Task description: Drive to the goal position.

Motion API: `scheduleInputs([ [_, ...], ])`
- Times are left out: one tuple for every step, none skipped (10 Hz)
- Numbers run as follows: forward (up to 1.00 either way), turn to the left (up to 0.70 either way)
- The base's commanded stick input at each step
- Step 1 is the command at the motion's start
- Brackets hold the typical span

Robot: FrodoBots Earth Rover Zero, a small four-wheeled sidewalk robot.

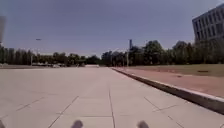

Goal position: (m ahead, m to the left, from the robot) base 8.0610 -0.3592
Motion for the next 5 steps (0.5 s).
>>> scheduleInputs([
  [0.85, 0.00],
  [0.85, -0.02],
  [0.85, -0.21],
  [0.85, -0.04],
  [0.85, 0.00],
])
